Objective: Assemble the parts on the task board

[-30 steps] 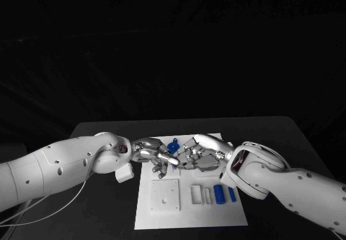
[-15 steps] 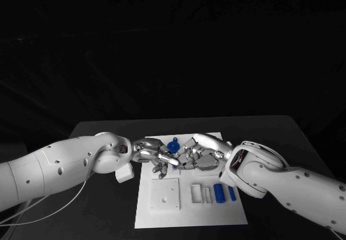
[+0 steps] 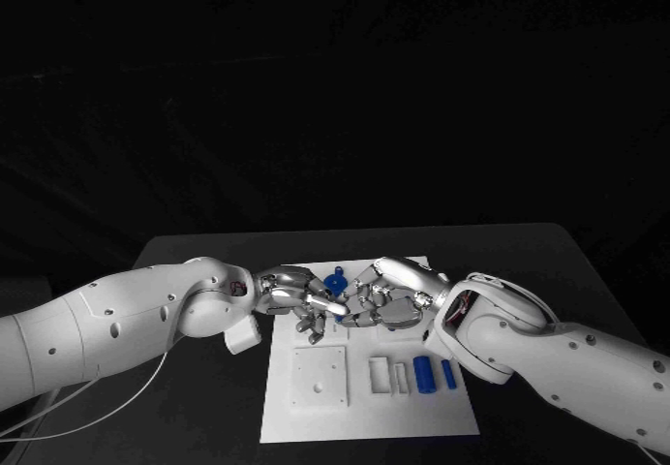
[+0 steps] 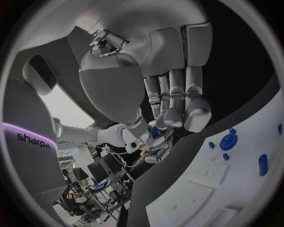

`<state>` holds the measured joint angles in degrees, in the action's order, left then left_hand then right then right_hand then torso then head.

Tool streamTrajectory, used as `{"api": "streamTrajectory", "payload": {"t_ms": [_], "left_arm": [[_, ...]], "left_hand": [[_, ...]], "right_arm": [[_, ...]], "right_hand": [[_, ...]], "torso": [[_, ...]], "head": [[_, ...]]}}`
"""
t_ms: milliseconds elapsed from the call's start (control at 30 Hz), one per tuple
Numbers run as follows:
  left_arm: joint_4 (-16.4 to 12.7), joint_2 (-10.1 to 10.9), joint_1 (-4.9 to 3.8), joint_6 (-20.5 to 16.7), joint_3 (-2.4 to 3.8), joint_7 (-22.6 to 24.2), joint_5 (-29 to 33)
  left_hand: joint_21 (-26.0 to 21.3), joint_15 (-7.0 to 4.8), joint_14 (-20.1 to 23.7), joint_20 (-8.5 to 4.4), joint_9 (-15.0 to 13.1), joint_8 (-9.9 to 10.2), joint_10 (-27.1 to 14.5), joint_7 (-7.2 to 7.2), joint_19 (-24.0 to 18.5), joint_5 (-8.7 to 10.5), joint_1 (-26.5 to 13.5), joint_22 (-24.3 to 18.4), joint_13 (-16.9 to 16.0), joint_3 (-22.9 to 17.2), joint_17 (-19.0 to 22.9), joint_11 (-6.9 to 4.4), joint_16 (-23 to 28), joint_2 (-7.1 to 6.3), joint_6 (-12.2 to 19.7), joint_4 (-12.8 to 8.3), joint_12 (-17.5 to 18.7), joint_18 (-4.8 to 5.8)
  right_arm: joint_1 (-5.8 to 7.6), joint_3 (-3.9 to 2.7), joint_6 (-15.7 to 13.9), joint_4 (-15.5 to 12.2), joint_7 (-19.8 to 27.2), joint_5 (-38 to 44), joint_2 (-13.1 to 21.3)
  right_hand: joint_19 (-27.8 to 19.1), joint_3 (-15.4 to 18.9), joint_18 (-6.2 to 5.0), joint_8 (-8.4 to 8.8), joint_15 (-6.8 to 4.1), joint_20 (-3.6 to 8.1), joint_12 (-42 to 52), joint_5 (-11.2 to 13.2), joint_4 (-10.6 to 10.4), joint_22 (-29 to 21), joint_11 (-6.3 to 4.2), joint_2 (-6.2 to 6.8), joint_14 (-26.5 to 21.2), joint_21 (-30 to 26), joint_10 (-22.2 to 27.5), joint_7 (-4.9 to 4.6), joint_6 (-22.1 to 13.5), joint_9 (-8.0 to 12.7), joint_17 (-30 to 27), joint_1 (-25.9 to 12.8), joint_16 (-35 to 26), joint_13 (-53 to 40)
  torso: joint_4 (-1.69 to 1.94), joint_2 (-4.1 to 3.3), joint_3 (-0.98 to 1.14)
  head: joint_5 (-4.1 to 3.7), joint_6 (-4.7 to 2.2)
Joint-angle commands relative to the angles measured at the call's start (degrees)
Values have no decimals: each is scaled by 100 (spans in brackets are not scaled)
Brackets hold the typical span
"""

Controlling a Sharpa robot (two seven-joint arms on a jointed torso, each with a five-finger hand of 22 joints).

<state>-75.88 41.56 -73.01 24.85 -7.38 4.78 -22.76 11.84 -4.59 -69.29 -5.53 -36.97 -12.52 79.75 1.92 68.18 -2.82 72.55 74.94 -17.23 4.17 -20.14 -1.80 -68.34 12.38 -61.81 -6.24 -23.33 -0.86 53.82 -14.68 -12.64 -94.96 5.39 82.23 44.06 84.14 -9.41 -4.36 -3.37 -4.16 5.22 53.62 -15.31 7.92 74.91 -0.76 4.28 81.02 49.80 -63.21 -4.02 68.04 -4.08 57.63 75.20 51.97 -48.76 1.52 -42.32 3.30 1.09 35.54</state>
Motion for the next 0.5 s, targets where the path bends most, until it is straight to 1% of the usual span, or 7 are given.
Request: {"api": "streamTrajectory", "payload": {"t_ms": [33,167,267,500], "left_arm": [[-40,-2,-24,-243,25,164,382],[-48,4,-24,-405,21,128,403],[-50,10,-24,-514,18,93,409],[-68,21,-24,-649,12,48,414]], "left_hand": [[-36,-6,36,0,-12,13,-22,-60,31,-20,196,103,8,-166,10,-9,-40,182,-82,-158,41,86],[-34,-5,32,-1,-15,12,-16,-59,38,-26,199,104,11,-168,12,-11,-43,179,-82,-148,45,86],[-34,-5,28,0,-9,18,-15,-60,43,-31,192,104,14,-164,15,-13,-45,164,-78,-134,50,86],[-53,5,32,8,119,114,-36,-55,48,-31,115,98,26,-104,36,-8,-36,57,-92,2,74,86]], "right_arm": [[-25,29,-91,-2,-133,223,-7],[-25,30,-200,-9,-152,178,-6],[-25,30,-261,-14,-171,128,-6],[-26,30,-336,-11,-282,123,-1]], "right_hand": [[5,50,14,-38,-55,47,-21,-25,-18,614,-46,-32,22,-17,-32,33,158,-46,18,31,-10,-7],[26,31,30,-31,-85,76,-26,-32,-44,622,-85,-89,49,21,-68,94,330,-98,41,25,9,-16],[35,0,41,-28,-98,91,-32,-30,-50,626,-100,-110,62,36,-84,114,390,-120,57,19,20,-26],[52,-55,55,-31,-117,111,-42,-15,-54,634,-126,-135,89,73,-122,158,503,-156,84,-7,37,-50]], "torso": [[4,1,-2],[7,3,-3],[6,0,-2],[1,-1,-5]], "head": [[-5,-3],[-5,-4],[-7,-4],[-11,-5]]}}
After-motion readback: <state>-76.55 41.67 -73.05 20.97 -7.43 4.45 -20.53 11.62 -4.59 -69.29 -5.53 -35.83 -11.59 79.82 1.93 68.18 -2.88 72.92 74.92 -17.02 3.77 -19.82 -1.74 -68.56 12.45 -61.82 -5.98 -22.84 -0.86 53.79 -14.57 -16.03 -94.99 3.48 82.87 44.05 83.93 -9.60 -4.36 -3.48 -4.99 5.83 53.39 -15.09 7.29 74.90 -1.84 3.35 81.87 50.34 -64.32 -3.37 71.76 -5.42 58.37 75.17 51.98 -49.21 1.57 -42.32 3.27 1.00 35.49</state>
